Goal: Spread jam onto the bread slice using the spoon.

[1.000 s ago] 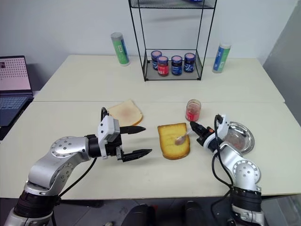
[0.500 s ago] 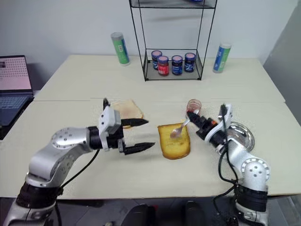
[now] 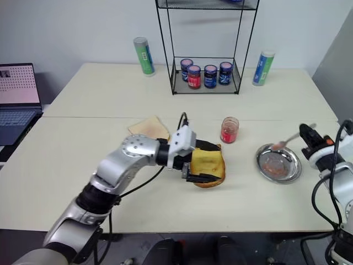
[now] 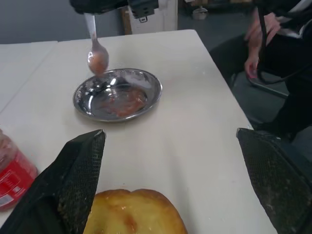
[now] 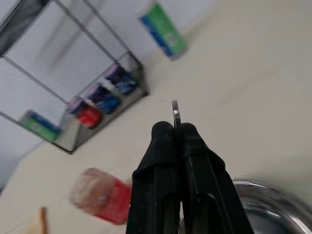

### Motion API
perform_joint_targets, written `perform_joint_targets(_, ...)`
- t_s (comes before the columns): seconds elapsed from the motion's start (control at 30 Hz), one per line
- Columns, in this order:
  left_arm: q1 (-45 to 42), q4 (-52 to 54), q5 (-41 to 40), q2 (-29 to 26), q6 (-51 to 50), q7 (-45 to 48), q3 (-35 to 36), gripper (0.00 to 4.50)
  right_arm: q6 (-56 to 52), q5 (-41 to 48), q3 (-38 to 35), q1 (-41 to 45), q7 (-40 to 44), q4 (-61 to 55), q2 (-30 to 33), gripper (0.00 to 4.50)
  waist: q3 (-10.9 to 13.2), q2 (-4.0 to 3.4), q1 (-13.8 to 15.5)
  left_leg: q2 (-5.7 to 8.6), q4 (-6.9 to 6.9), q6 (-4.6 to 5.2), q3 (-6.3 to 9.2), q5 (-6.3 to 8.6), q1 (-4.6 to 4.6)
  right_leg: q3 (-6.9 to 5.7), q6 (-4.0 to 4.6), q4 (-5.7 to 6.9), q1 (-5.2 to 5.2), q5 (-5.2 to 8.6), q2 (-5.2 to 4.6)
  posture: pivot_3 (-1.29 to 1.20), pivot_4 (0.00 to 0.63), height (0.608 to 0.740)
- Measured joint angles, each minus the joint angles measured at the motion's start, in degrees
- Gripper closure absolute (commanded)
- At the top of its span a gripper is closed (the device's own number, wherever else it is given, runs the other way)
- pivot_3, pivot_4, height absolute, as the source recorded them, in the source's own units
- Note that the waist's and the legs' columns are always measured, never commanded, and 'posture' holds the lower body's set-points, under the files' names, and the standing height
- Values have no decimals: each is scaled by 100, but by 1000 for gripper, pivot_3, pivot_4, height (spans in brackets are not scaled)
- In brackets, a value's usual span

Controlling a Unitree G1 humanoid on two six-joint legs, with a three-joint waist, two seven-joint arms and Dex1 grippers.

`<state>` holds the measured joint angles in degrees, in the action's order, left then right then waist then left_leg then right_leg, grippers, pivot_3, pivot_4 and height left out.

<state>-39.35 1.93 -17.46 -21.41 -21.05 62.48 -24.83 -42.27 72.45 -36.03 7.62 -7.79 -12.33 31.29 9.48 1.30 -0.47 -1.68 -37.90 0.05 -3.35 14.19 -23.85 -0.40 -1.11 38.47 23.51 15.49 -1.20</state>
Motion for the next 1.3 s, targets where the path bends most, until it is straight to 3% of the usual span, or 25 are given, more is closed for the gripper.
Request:
perform_joint_targets(0.13, -39, -666, 289, 510, 391, -80, -158, 0, 215, -491, 6, -84, 541, 734, 7, 4475, 0, -1, -1, 1, -3, 0, -1, 0, -1, 0, -1, 4, 1, 0, 1, 0, 150, 740)
perform_joint_targets(0.4, -80, -859, 489, 683, 640, -118, -168, 0, 496, -1047, 89, 142, 1440, 1723, -53, 4475, -4, -9, -2, 0, -3, 0, 2, 0, 0, -1, 0, 5, 0, 0, 3, 0, 150, 740)
perform_joint_targets(0.43, -70, -858, 490, 698, 640, -122, -167, 0, 500, -1062, 92, 190, 1516, 1783, -60, 4028, -4, -9, 1, 0, -3, 0, 2, 0, 0, -1, 0, 5, 0, 0, 3, 0, 150, 740)
perform_joint_targets(0.53, -34, -842, 489, 724, 626, -174, -162, 0, 546, -1180, 128, 276, 1721, 2028, -65, 3593, -5, -10, 18, 1, -3, 0, 2, 0, -1, -2, 2, 5, -1, -1, 2, 0, 150, 740)
perform_joint_targets(1.03, 78, -760, 489, 651, 487, -231, 46, 0, 598, -1728, 114, 479, 2193, 2573, -23, 146, -7, -13, 23, 2, -4, 0, 1, 0, 0, -2, 9, 6, -1, -5, 0, 0, 150, 740)
perform_joint_targets(1.3, 77, -761, 487, 670, 427, -299, 61, 0, 611, -1989, 104, 503, 2433, 2667, 198, 8, -7, -13, 22, 2, -5, 0, 0, 0, 0, -2, 11, 6, -1, -6, 0, 0, 150, 740)
